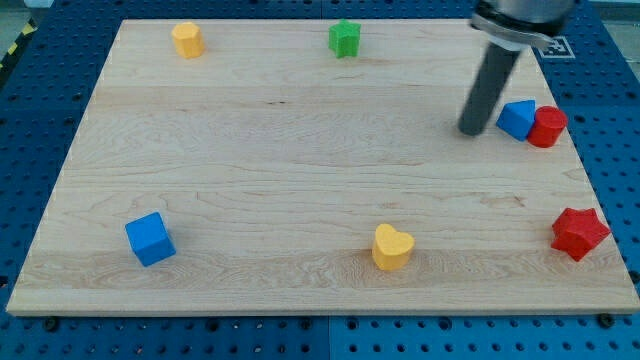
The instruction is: Move the green circle close to the blue triangle
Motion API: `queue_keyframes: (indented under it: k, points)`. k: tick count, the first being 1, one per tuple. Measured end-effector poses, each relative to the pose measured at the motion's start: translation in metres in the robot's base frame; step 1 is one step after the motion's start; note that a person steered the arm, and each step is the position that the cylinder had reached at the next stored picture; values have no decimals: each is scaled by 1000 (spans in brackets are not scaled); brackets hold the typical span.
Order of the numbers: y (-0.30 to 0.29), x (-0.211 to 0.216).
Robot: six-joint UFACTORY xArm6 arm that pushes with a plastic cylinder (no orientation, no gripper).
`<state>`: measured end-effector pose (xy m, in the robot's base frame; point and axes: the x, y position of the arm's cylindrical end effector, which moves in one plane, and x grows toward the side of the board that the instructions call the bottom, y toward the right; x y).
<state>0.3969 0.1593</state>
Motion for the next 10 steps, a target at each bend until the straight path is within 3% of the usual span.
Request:
queue_keyframes:
  k: [1,2,4,5,7,9,10]
  points:
    - [-29,-60]
    - [-21,-113]
    - [82,-183]
    - [148,-186]
    - [168,-127]
    - [144,-192]
    - [115,-187]
